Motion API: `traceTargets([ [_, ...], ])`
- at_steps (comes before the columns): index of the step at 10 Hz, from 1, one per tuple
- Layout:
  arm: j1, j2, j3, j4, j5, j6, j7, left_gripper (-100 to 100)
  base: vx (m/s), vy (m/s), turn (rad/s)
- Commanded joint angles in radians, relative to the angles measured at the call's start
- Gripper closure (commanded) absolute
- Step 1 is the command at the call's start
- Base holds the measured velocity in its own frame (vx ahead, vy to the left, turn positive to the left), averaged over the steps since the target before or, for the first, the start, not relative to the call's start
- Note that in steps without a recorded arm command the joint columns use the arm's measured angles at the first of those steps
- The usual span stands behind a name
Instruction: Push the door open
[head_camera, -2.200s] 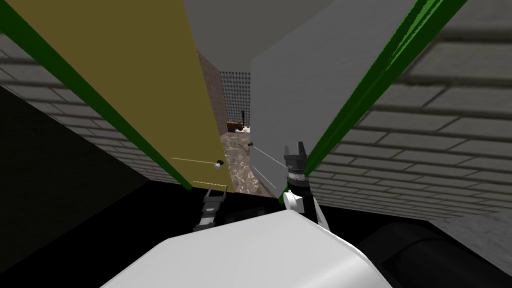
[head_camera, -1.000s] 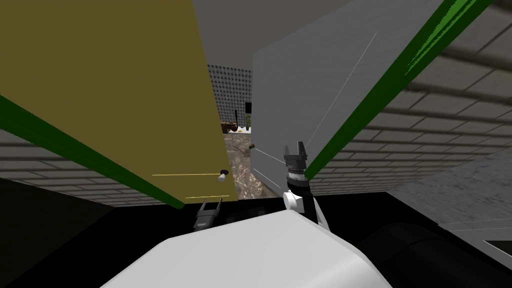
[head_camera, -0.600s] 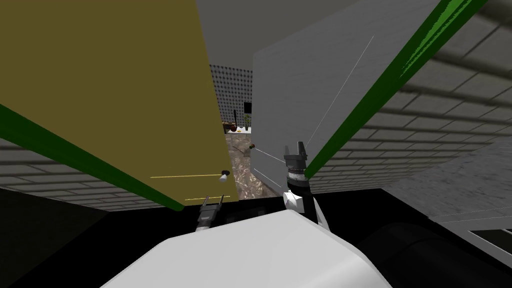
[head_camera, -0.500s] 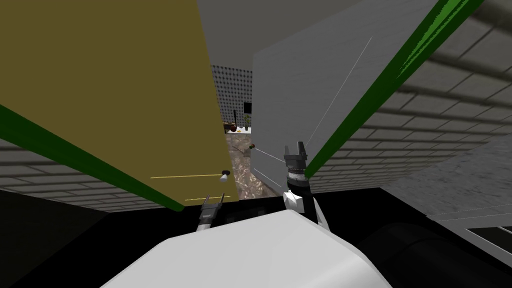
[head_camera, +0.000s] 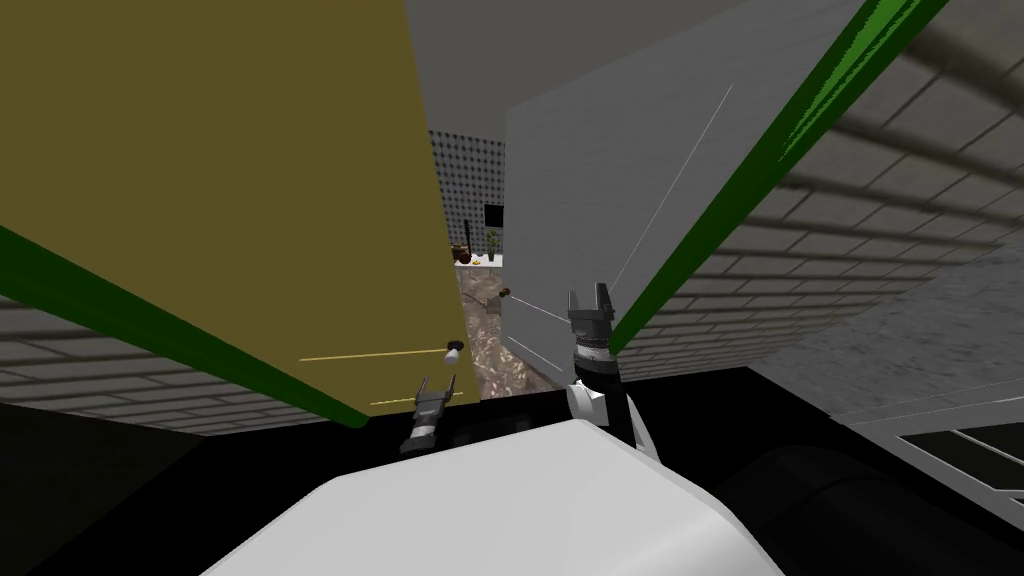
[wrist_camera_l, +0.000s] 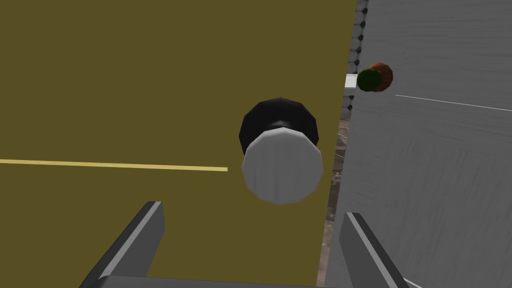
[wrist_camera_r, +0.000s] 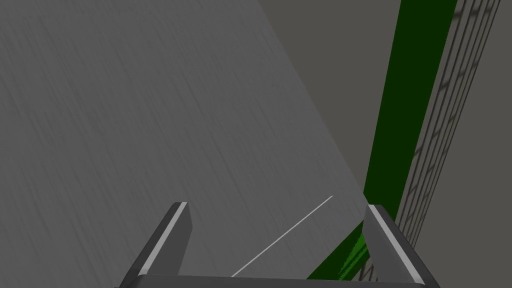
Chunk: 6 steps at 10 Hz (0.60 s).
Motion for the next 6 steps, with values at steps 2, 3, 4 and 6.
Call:
traceTargets([
  [2,-0.046,-0.044,0.021,0.058,0.001,0.007,-0.009,-100,-0.002,0.079,-0.054],
  [3,-0.075,-0.075,0.035,0.092,0.002,0.013,-0.017,-100,-0.009,0.055,-0.049],
  [4,-0.075,-0.075,0.035,0.092,0.002,0.013,-0.017,-100,-0.004,0.042,-0.028],
  [6,-0.104,-0.106,0.049,0.126,0.003,0.019,-0.026,-100,-0.004,0.046,-0.041],
])
